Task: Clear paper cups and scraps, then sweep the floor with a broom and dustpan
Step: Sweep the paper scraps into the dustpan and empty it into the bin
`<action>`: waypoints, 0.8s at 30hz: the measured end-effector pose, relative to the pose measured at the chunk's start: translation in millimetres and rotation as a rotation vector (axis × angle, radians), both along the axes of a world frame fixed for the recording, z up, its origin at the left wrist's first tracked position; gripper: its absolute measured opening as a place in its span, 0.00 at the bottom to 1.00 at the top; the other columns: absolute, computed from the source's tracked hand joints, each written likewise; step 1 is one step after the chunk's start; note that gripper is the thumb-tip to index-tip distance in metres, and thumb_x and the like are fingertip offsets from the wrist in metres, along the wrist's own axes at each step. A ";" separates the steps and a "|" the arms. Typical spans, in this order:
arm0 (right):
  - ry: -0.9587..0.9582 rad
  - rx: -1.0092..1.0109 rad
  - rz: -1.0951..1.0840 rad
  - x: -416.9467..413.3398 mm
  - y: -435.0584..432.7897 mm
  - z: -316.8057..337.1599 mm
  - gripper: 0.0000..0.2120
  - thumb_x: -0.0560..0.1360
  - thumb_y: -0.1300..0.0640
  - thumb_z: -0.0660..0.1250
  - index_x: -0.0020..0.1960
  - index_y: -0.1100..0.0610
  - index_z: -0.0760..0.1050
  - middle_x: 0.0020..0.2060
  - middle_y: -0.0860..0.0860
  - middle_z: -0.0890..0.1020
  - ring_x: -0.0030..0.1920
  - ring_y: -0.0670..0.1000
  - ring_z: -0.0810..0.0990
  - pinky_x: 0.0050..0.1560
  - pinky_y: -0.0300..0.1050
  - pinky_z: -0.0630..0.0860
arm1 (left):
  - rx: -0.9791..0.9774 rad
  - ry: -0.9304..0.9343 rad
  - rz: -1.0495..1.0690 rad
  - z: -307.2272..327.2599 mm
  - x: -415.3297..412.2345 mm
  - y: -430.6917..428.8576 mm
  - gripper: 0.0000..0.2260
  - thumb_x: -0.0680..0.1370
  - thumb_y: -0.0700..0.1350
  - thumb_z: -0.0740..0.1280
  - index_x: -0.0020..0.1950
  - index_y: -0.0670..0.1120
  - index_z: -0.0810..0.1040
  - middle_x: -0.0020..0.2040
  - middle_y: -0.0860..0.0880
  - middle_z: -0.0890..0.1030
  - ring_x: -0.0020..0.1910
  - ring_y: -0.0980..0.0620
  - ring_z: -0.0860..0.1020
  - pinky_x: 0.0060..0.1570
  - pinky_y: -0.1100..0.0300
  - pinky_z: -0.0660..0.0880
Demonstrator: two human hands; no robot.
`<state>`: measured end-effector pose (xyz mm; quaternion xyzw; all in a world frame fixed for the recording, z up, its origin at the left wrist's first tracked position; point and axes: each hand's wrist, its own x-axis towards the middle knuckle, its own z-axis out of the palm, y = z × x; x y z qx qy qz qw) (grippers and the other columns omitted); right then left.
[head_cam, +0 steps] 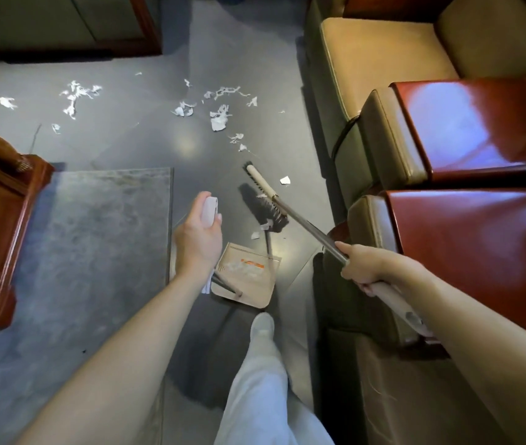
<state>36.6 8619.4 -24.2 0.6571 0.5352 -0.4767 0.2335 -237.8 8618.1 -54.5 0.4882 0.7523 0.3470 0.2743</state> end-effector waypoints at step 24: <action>-0.006 -0.187 0.102 12.4 101.3 27.1 0.38 0.78 0.62 0.59 0.77 0.39 0.42 0.45 0.53 0.78 0.25 0.44 0.74 0.26 0.36 0.74 | -0.054 0.043 -0.011 12.8 13.8 84.4 0.14 0.78 0.43 0.66 0.62 0.54 0.74 0.37 0.50 0.75 0.35 0.46 0.70 0.33 0.62 0.59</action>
